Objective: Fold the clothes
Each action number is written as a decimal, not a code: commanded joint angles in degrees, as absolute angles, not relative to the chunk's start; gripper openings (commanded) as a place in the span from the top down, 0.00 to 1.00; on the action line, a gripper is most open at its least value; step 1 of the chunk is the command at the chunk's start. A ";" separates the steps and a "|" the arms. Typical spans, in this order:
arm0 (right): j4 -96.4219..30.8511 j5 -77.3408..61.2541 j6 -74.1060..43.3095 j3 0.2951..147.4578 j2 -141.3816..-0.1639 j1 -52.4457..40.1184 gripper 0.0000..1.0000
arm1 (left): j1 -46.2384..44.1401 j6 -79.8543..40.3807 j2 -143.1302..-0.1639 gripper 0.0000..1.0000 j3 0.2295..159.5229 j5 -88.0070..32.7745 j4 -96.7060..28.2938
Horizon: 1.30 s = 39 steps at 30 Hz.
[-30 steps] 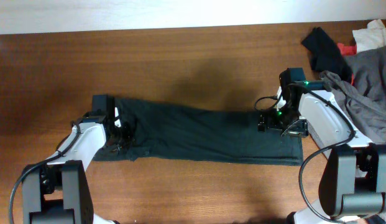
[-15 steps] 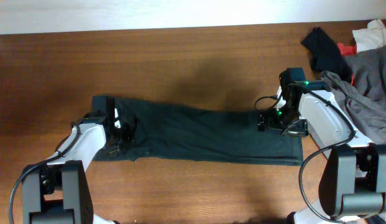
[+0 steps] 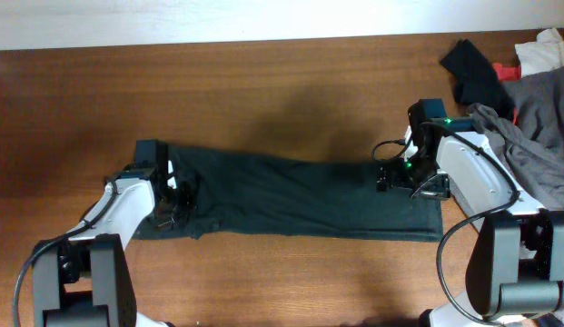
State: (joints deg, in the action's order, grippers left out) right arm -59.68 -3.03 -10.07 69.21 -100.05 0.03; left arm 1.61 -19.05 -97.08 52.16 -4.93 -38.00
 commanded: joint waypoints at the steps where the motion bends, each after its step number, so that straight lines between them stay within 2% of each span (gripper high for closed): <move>1: -59.51 -2.96 -9.87 69.67 -99.37 0.08 0.01 | 1.56 -18.79 -96.92 0.99 54.94 -3.60 -39.48; 18: -59.53 -2.96 -9.87 69.67 -99.37 0.08 0.01 | 1.54 -18.74 -96.84 0.99 58.72 0.45 -44.88; 39: -59.51 -2.98 -9.87 69.67 -99.37 0.08 0.01 | 1.54 -18.76 -96.84 0.98 58.72 1.91 -44.93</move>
State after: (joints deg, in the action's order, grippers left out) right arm -59.68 -3.03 -10.04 69.21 -100.05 0.03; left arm 1.61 -19.05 -97.08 57.67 0.54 -44.86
